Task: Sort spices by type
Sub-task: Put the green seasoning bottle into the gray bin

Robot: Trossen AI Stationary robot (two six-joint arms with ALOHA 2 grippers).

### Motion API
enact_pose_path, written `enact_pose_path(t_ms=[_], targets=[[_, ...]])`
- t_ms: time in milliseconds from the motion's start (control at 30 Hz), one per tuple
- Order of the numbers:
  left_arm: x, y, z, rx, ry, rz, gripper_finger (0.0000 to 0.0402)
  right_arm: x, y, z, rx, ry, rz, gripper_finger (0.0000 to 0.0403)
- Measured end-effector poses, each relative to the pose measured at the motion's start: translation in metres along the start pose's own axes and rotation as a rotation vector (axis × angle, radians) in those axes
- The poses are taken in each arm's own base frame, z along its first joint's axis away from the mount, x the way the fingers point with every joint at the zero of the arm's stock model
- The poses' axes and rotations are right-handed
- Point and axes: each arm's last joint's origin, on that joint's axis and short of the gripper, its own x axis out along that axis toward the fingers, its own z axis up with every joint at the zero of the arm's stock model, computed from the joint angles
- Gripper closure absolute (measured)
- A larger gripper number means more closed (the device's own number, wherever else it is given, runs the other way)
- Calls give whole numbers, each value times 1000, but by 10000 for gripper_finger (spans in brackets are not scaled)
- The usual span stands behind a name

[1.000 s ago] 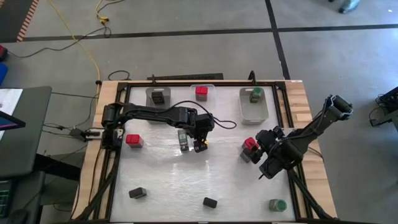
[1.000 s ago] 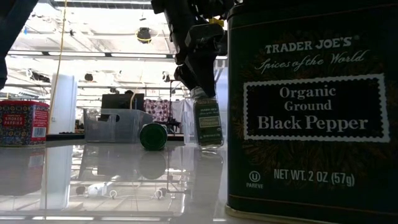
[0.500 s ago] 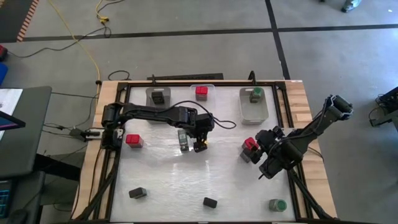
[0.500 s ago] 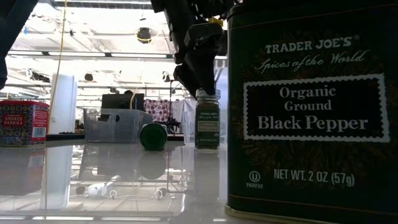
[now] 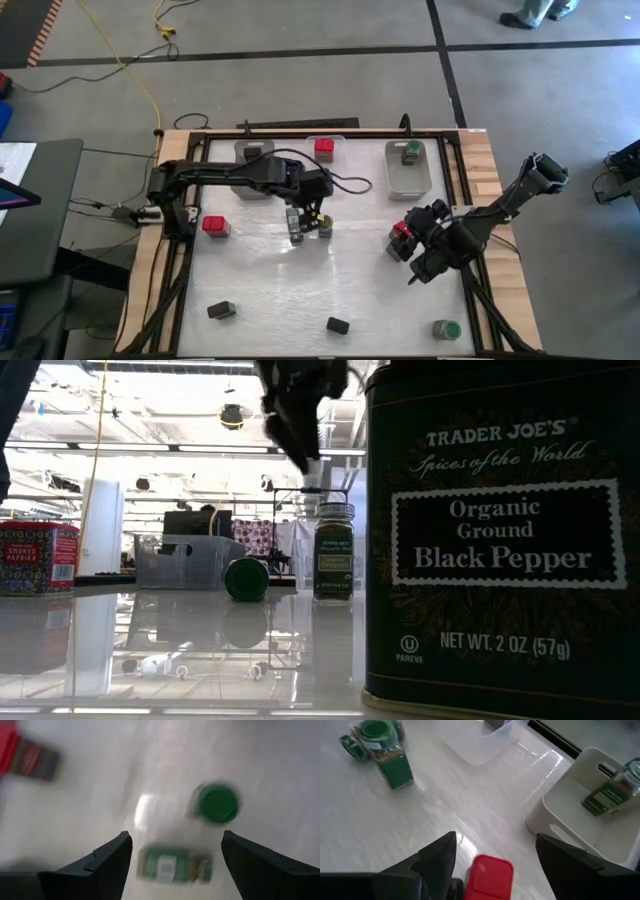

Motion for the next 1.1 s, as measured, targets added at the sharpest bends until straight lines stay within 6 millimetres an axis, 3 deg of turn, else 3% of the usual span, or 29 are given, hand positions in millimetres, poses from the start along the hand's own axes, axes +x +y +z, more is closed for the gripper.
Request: enact_pose_path(t_ms=[167,267,467,633,867,1100], targets=[[1,-7,-22,44,7,144,107,5,3,6,-9,-8,13,103],[-3,-8,-45,32,-90,123,107,8,3,8,0,-9,11,103],[-8,3,-126,-51,-309,-65,107,12,3,11,-16,-11,5,103],[-12,11,-188,-134,-540,-204,107,21,10,25,-63,-52,46,103],[-12,26,-241,-145,-697,-279,107,39,16,73,-228,-94,246,103],[-9,31,-256,-178,-725,-300,107,49,0,132,-262,-153,375,103]])
